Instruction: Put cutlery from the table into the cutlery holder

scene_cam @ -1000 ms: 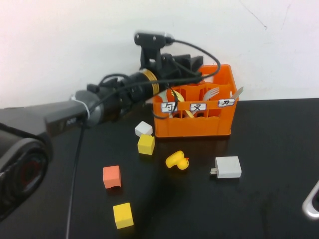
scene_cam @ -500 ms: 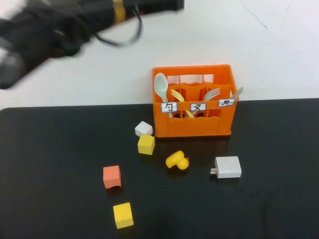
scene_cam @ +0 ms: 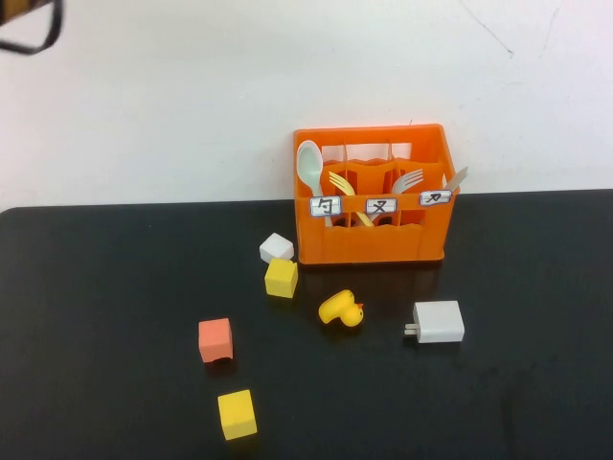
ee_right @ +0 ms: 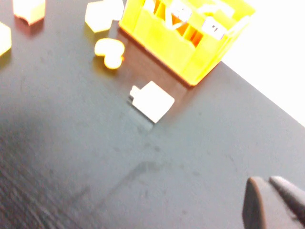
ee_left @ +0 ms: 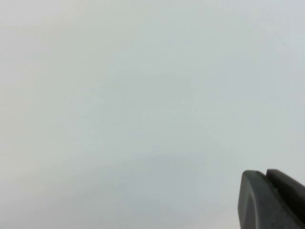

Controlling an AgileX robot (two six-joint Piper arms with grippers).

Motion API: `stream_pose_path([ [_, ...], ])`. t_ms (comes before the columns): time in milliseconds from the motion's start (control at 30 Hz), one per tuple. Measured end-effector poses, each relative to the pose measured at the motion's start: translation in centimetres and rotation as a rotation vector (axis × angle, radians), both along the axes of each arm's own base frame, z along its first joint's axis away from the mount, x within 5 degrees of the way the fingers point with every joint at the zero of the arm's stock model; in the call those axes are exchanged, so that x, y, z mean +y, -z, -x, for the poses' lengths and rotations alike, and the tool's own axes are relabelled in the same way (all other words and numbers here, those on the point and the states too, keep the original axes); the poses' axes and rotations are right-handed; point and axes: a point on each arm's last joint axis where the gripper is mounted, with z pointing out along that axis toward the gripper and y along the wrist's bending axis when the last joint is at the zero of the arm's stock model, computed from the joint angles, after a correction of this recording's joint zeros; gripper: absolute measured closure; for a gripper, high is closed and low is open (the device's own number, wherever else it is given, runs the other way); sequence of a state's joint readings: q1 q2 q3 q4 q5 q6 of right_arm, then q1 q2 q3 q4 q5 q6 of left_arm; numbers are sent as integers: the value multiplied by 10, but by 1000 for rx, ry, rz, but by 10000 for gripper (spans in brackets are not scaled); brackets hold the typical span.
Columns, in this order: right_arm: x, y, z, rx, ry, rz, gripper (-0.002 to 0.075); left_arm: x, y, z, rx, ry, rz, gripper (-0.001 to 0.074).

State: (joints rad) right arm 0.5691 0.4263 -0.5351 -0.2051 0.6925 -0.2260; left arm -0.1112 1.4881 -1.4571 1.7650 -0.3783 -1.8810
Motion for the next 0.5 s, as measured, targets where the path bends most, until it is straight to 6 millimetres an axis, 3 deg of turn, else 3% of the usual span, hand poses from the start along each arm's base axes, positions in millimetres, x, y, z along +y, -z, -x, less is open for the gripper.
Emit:
stream_pose_path([
  [267, 2, 1, 2, 19, -25, 1, 728, 43, 37, -6, 34, -360, -98, 735],
  [367, 6, 1, 4, 30, -68, -21, 728, 56, 53, -1, 71, -486, -101, 735],
  [500, 14, 5, 8, 46, -179, -30, 728, 60, 72, 12, 128, -527, -81, 735],
])
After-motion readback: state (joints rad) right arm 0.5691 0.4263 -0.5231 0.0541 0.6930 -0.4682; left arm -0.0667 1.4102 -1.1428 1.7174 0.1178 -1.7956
